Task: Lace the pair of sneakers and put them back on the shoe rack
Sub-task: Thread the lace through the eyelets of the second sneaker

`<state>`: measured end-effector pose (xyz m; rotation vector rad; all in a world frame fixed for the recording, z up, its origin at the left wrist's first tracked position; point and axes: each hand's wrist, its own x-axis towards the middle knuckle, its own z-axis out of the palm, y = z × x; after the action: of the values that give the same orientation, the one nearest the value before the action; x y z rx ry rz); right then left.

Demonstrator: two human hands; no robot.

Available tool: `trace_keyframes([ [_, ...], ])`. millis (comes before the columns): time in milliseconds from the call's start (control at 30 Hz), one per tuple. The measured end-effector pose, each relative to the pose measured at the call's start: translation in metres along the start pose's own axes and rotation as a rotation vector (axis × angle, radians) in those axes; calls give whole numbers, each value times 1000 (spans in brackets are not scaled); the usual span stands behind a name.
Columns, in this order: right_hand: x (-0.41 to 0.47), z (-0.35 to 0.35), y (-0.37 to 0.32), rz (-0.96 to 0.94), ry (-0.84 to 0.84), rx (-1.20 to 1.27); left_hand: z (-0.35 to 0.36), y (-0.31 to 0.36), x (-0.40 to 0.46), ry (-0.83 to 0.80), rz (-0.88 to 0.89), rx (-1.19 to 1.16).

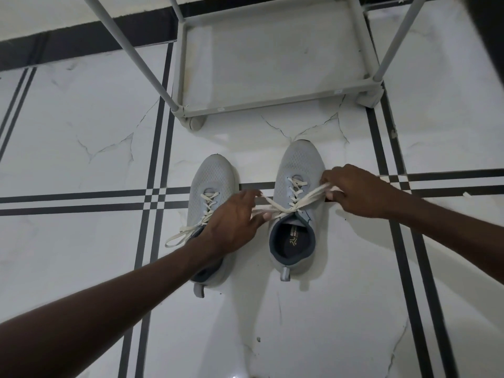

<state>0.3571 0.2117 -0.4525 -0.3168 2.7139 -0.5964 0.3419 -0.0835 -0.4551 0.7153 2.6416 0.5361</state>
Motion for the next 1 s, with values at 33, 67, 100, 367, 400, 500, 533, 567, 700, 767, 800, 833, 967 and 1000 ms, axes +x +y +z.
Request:
trace_keyframes([
  [33,-4,3,-5,-20,73,-37,-2,4,0,42,-9,-12],
  [67,-6,8,-10,-55,127,-44,-3,9,1,81,1,-9],
  [100,-10,12,-17,-110,174,-50,-5,16,2,101,23,20],
  [367,-10,37,-45,-357,261,-155,17,39,-2,60,235,291],
  [400,-9,38,-44,-342,255,-125,19,40,-5,67,240,323],
  [500,-13,41,-47,-218,202,-22,21,45,-8,110,242,427],
  [533,-15,43,-48,-201,216,-46,20,46,-6,131,244,443],
  [567,-17,44,-49,-209,241,-107,17,47,-5,123,249,455],
  [700,-22,45,-42,-301,235,-324,12,42,-3,57,238,494],
  [767,-18,44,-33,-350,207,-370,11,37,-6,56,253,483],
  [800,-15,44,-29,-364,197,-384,12,35,-7,48,254,468],
  [833,-11,45,-26,-368,181,-386,13,34,-7,35,246,455],
  [967,-6,46,-19,-346,160,-358,10,38,-9,30,222,416],
  [1000,-6,46,-19,-356,165,-343,8,38,-9,37,222,399],
])
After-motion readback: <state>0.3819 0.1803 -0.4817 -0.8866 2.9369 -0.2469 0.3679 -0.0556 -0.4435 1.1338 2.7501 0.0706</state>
